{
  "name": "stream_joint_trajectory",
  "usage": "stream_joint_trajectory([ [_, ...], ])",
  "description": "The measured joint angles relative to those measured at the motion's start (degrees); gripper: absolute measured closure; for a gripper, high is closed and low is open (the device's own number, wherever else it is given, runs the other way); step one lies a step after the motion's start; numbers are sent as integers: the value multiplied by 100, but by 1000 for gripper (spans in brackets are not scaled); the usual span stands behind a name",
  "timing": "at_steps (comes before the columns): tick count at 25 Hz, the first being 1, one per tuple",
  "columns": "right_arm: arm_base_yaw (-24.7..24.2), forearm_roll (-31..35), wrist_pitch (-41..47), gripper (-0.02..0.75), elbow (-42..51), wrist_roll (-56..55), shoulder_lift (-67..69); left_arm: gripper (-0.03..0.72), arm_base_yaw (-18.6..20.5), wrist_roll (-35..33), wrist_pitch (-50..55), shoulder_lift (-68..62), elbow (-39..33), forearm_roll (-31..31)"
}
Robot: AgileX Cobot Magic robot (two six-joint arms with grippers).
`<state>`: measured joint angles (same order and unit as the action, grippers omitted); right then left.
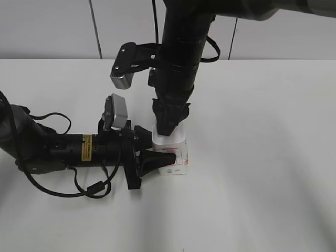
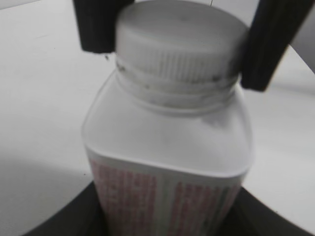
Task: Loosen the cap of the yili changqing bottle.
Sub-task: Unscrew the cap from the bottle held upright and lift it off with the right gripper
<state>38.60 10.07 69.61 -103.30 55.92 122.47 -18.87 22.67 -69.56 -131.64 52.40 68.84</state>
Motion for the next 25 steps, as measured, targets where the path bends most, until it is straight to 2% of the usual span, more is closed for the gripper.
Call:
stream_joint_trajectory([
  [18, 0, 79, 5, 339, 0, 272, 0, 349, 0, -16, 0, 0, 0, 7],
  [25, 0, 85, 5, 244, 0, 71, -6, 351, 0, -16, 0, 0, 0, 9],
])
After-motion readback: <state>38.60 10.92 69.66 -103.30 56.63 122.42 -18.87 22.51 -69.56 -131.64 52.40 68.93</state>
